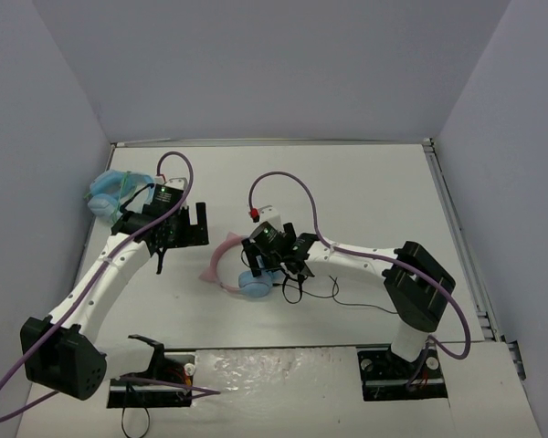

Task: Wrap the headphones

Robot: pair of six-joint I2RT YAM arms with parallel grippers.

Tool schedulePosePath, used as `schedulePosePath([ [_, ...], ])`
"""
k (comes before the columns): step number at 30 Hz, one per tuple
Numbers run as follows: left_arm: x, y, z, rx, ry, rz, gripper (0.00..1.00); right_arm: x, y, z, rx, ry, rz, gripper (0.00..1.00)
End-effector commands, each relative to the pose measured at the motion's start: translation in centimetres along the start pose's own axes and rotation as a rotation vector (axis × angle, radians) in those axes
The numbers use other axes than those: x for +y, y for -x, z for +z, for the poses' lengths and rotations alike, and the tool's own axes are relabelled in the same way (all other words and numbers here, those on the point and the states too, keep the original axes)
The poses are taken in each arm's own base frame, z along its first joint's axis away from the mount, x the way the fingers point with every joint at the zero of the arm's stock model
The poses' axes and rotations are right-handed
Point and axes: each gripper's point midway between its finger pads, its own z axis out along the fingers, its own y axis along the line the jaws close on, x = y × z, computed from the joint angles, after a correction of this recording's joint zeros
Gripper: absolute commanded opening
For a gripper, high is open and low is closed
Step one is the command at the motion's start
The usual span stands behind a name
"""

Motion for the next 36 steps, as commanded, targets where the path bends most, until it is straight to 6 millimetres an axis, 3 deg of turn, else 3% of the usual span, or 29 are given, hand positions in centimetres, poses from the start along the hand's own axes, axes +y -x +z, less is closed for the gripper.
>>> schedulePosePath([
  [1,-0.4,2.1,-0.9,-0.073,-0.025,-0.005,0.97,-0.5,0.1,0.4,-0.026,-0.055,0.004,0.83],
  [11,-0.1,1.9,-0.7,-0.064,-0.017,-0.005,0.97,-0.7,-0.1,0.2,-0.035,-0.074,0.038,0.71],
  [22,-0.2,1.6,-0.1,-0.043,-0.019,-0.002,0.97,-1.1,-1.0,-0.5,-0.025,-0.070,0.045,0.70],
  [33,-0.2,1.2,0.2,-0.024,-0.016,0.002,0.97,-1.1,-1.2,-0.4,-0.026,-0.078,0.040,0.56],
  [36,-0.2,1.1,0.3,-0.020,-0.018,0.004,0.97,-1.1,-0.9,-0.5,-0.036,-0.081,0.036,0.47],
])
